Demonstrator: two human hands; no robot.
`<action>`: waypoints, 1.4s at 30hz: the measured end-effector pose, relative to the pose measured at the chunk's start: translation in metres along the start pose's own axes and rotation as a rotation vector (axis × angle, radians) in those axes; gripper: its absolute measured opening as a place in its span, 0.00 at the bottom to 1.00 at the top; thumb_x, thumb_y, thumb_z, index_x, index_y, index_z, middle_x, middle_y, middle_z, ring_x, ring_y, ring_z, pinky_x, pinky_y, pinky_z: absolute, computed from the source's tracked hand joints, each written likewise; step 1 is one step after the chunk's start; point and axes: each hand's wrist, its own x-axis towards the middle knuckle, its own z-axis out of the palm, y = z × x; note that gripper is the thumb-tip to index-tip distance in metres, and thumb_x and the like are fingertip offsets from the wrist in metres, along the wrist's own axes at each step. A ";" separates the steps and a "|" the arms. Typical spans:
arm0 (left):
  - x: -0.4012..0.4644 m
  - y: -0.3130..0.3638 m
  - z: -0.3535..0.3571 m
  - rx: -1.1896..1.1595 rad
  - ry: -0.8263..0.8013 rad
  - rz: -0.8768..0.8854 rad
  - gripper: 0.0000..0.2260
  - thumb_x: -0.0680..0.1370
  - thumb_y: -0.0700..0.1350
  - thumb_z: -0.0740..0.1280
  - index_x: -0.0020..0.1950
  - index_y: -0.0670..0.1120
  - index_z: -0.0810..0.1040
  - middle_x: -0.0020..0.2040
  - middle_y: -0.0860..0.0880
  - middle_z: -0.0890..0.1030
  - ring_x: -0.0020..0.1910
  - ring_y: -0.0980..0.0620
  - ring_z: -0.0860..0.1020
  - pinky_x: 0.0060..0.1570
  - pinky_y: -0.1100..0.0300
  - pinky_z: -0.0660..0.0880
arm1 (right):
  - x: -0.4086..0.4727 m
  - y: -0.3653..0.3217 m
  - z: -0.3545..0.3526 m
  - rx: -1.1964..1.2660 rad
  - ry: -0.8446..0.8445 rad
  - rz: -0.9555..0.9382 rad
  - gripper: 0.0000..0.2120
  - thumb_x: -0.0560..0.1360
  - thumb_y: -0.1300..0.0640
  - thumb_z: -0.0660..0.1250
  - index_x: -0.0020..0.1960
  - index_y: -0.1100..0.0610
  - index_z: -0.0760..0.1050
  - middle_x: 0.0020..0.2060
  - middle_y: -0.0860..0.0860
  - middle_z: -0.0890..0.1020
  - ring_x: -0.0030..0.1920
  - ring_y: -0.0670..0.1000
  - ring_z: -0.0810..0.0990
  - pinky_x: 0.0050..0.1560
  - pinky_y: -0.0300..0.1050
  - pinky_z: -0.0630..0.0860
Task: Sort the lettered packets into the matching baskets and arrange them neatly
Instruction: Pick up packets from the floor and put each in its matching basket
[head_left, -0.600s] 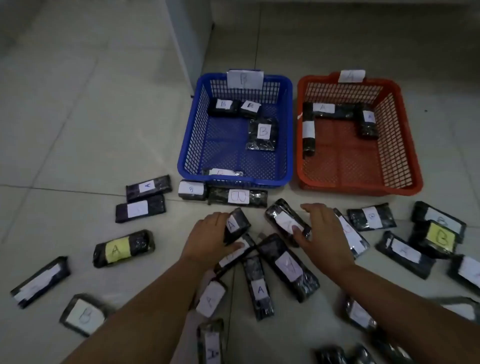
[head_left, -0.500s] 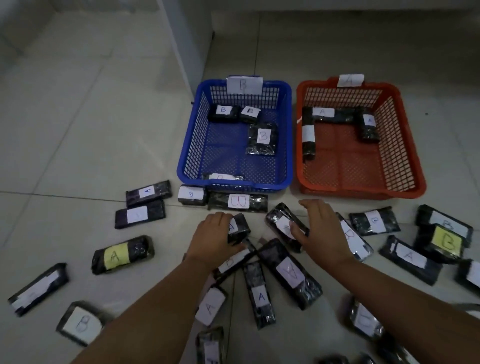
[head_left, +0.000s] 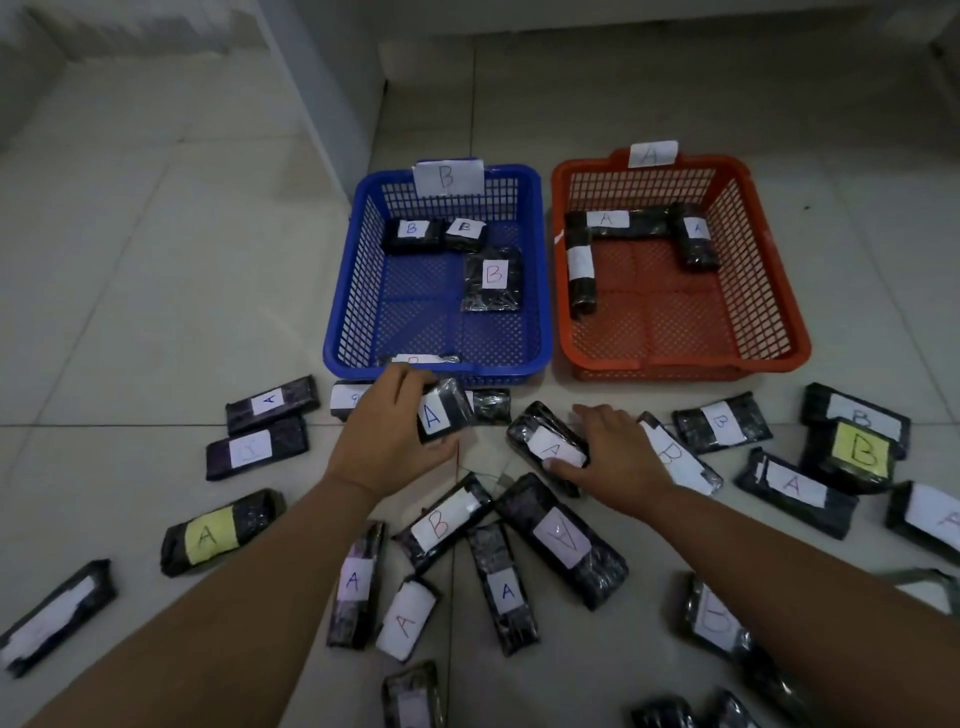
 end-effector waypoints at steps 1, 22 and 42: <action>0.004 0.003 -0.002 -0.008 0.015 0.007 0.26 0.67 0.53 0.74 0.58 0.42 0.71 0.52 0.44 0.73 0.47 0.47 0.75 0.47 0.53 0.77 | 0.003 -0.002 0.002 -0.054 -0.026 -0.007 0.40 0.69 0.34 0.64 0.72 0.56 0.59 0.65 0.55 0.69 0.65 0.56 0.66 0.67 0.50 0.61; 0.170 0.131 0.058 -0.345 -0.233 0.055 0.27 0.64 0.46 0.78 0.61 0.46 0.75 0.53 0.52 0.72 0.54 0.53 0.72 0.48 0.66 0.65 | 0.027 0.082 -0.208 0.301 0.103 0.117 0.30 0.65 0.59 0.75 0.64 0.47 0.70 0.56 0.47 0.72 0.50 0.46 0.72 0.47 0.40 0.68; 0.202 0.142 0.127 0.221 -0.753 0.105 0.27 0.72 0.49 0.73 0.65 0.42 0.67 0.63 0.39 0.70 0.62 0.41 0.68 0.59 0.50 0.70 | 0.096 0.131 -0.129 -0.334 -0.146 0.053 0.26 0.70 0.61 0.70 0.67 0.54 0.70 0.62 0.55 0.76 0.60 0.56 0.73 0.59 0.44 0.68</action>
